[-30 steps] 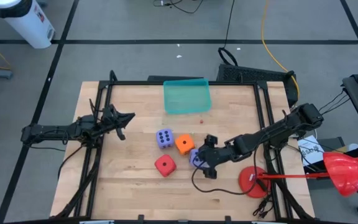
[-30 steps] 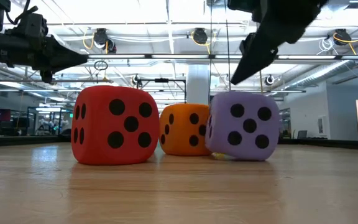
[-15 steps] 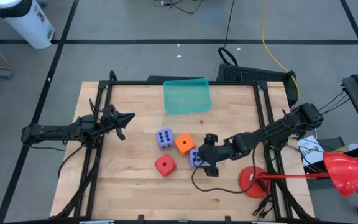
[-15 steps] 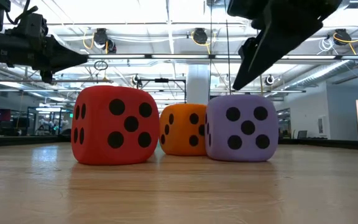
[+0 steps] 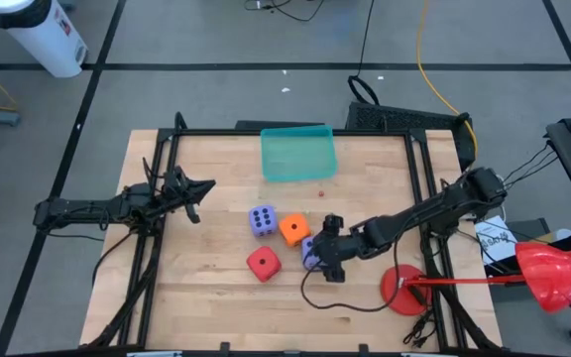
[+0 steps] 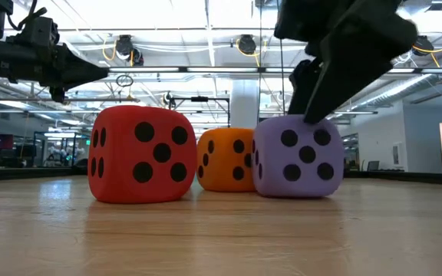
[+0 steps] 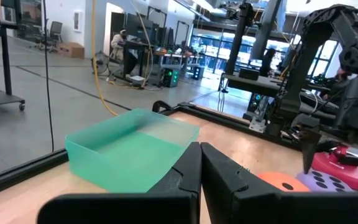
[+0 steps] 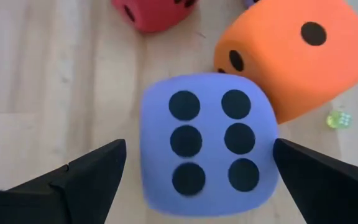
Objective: Pick & Place Dice
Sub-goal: Put the right big violet dice into the green bin
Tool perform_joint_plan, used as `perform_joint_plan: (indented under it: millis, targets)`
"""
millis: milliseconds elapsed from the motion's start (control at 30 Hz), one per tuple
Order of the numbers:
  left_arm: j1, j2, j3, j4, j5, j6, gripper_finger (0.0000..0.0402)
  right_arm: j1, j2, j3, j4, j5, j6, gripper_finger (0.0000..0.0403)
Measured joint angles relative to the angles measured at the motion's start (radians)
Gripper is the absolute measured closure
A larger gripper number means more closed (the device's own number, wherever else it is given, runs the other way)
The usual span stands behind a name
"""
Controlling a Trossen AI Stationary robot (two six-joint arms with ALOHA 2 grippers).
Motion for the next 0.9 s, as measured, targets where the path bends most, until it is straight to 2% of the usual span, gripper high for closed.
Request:
perform_joint_plan:
  millis: [133, 333, 533, 700, 900]
  targets:
    - [0.000, 0.000, 0.000, -0.001, 0.000, 0.000, 0.0392, -0.023, 0.029, 0.001, 0.000, 0.027, 0.009, 0.0003]
    - [0.000, 0.000, 0.000, -0.001, 0.000, 0.000, 0.0392, -0.034, 0.032, 0.002, 0.002, -0.015, 0.007, 0.0003]
    - [0.000, 0.000, 0.000, -0.009, 0.001, 0.000, 0.0392, 0.034, 0.012, -0.001, 0.056, -0.047, 0.022, 0.0003]
    - [0.000, 0.000, 0.000, -0.024, 0.000, 0.000, 0.0392, 0.086, -0.018, -0.005, 0.091, 0.016, -0.029, 0.0003]
    - [0.000, 0.000, 0.000, -0.023, 0.000, -0.004, 0.0392, 0.092, -0.025, -0.004, 0.094, 0.061, -0.027, 0.0003]
